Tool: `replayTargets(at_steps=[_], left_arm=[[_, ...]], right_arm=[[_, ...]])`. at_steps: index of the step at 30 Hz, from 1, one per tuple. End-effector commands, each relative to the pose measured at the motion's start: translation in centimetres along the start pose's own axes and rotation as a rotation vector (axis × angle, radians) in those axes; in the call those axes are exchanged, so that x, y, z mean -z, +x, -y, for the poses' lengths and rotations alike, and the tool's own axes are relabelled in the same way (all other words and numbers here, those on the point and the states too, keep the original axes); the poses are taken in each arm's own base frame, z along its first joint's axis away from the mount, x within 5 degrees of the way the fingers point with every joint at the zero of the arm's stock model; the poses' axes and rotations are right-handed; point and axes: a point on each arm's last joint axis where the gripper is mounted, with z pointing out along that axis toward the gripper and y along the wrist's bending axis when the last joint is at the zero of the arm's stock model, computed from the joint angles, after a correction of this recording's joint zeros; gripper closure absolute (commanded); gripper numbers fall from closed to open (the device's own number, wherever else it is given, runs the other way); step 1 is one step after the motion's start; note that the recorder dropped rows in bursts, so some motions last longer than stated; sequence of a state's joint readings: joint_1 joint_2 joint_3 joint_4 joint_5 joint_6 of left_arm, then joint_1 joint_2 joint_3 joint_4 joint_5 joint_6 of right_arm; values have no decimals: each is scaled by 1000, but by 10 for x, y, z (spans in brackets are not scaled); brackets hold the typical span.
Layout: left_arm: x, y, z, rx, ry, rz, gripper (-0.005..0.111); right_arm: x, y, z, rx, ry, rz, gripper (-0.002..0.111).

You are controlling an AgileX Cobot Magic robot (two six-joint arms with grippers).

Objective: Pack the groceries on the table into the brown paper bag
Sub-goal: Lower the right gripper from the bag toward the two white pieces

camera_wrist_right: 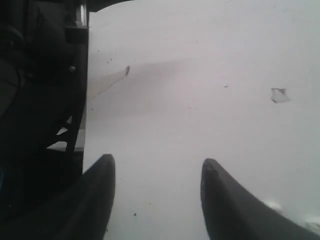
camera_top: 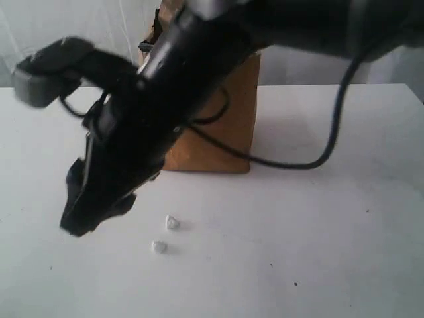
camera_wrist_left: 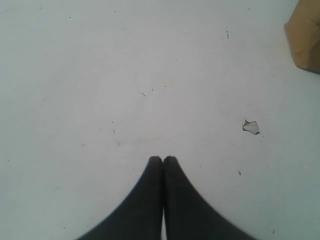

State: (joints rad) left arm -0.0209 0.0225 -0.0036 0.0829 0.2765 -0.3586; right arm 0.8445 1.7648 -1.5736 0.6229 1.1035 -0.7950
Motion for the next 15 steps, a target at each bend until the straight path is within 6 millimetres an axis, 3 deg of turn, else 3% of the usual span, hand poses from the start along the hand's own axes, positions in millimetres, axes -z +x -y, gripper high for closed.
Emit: replayTargets(at_steps=[1,7,15], left_arm=[[0,0,0,0,-3,7,107],[0,0,0,0,-3,7,107],[0,0,0,0,-3,7,107]], right_arm=[[-40,-4,-3,43,-19,-41,59],[-74,11,17,61,30,-156,59],[-79,22,38,121,205,-275,59]])
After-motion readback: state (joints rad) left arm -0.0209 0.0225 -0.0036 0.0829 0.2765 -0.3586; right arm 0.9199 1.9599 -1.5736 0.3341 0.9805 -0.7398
